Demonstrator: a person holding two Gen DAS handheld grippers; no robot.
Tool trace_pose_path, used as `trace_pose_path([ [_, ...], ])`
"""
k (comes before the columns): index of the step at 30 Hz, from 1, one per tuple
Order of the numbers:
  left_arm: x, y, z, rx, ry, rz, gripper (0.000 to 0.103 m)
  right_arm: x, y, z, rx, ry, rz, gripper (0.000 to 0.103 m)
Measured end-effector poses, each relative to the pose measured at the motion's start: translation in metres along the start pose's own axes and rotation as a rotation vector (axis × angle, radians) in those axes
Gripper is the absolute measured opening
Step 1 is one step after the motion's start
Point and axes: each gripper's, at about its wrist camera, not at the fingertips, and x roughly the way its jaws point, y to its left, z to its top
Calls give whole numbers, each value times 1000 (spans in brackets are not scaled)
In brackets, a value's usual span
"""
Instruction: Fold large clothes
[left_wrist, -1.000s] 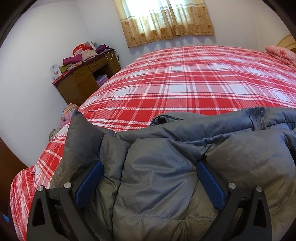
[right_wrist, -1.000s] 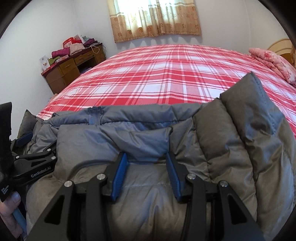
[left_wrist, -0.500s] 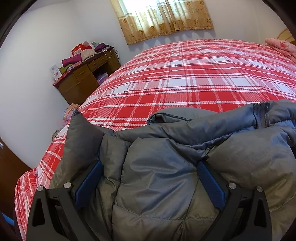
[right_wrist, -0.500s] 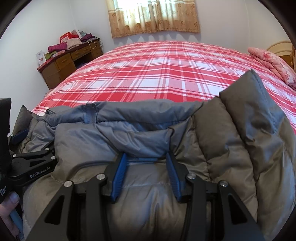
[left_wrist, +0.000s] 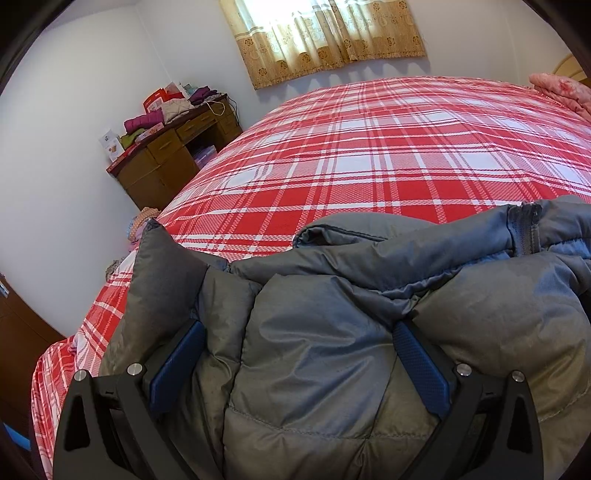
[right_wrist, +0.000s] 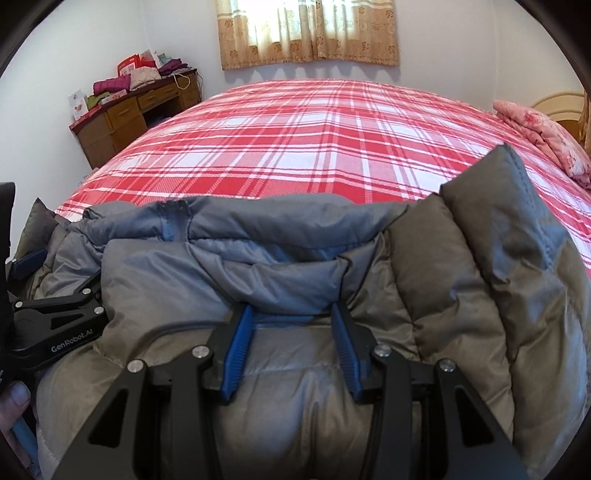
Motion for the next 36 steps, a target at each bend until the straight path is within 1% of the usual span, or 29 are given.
trace_pose_path([
  [15, 0, 0, 0, 5, 1, 3, 102, 2, 2, 0, -11, 2, -14, 48],
  [19, -3, -1, 4, 26, 20, 10, 102, 2, 4, 2, -30, 14, -31, 48],
  [21, -14, 7, 7, 28, 45, 10, 102, -2, 6, 4, -48, 27, -39, 48],
  [23, -40, 27, 8, -20, 21, -14, 102, -19, 10, 3, -52, 21, -55, 55],
  [24, -61, 42, 5, -51, -21, -50, 102, -29, 12, 2, -49, 4, -48, 62],
  [25, -73, 51, 2, -63, -58, -70, 102, -44, 18, 1, -53, -30, -46, 65],
  [27, -86, 63, -3, -87, -109, -57, 102, -61, 28, 0, -61, -84, -57, 65],
  [28, -84, 68, -7, -101, -114, -42, 102, -66, 35, -1, -57, -102, -47, 65],
  [29, -79, 69, -9, -112, -109, -35, 102, -65, 39, -3, -51, -98, -36, 65],
  [30, -70, 68, -12, -119, -87, -33, 102, -60, 44, -4, -54, -84, -30, 65],
  [31, -60, 66, -14, -118, -55, -34, 102, -49, 51, -8, -75, -56, -40, 65],
  [33, -42, 57, -24, -101, -7, -19, 102, -34, 55, -14, -91, -30, -56, 65],
  [34, -38, 54, -27, -94, -6, -11, 102, -27, 54, -18, -82, -25, -55, 65],
  [36, -36, 50, -35, -105, -29, -14, 102, -24, 52, -19, -76, -24, -55, 66],
])
